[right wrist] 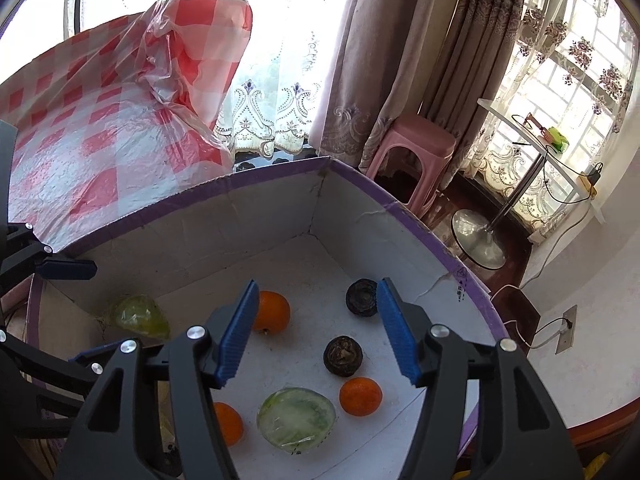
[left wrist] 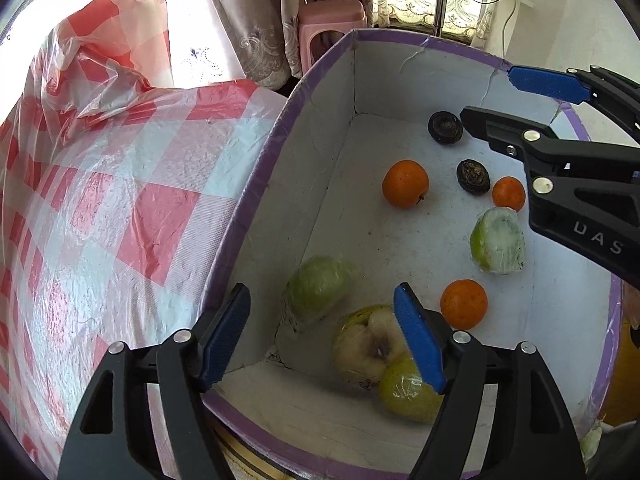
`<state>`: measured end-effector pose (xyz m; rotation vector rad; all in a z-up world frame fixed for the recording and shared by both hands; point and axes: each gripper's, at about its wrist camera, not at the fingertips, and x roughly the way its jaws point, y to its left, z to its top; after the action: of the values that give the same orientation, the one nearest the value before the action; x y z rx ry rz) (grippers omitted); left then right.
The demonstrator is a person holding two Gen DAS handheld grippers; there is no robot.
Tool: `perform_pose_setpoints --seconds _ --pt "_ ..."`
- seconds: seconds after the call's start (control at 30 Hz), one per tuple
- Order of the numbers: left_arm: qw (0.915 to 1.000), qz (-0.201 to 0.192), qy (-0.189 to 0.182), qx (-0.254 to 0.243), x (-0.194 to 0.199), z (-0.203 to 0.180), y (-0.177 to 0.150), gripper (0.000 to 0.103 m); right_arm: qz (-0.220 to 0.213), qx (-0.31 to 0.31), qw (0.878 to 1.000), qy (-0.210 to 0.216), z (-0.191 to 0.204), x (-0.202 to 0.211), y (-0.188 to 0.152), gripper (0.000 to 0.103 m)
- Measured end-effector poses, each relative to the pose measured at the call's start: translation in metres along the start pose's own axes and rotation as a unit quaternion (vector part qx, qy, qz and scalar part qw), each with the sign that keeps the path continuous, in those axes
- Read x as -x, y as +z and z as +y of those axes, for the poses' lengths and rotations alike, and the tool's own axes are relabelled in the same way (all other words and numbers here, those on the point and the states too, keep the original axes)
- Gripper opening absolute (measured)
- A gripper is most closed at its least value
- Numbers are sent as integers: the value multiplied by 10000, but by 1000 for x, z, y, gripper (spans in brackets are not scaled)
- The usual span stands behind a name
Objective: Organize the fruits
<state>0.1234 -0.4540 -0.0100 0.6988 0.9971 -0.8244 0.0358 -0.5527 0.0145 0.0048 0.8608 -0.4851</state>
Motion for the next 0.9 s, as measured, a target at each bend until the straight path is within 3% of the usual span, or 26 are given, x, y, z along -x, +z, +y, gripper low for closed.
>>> perform_pose_setpoints --seconds 0.17,0.33,0.53,0.73,0.9 --pt "9993 -351 -82 100 27 10 -15 87 -76 20 9999 -122 4 14 -2 68" --pt "9972 -551 -354 370 42 18 -35 88 -143 16 9997 -201 10 31 -7 76" --pt "9952 -798 -524 226 57 12 -58 88 -174 -154 9996 -185 17 48 -17 78" --pt "9898 -1141 -752 392 69 16 -64 88 -137 -435 9989 -146 17 55 -29 79" --pt "9906 -1257 -393 372 74 10 -60 89 -55 -636 9979 -134 15 53 -36 79"
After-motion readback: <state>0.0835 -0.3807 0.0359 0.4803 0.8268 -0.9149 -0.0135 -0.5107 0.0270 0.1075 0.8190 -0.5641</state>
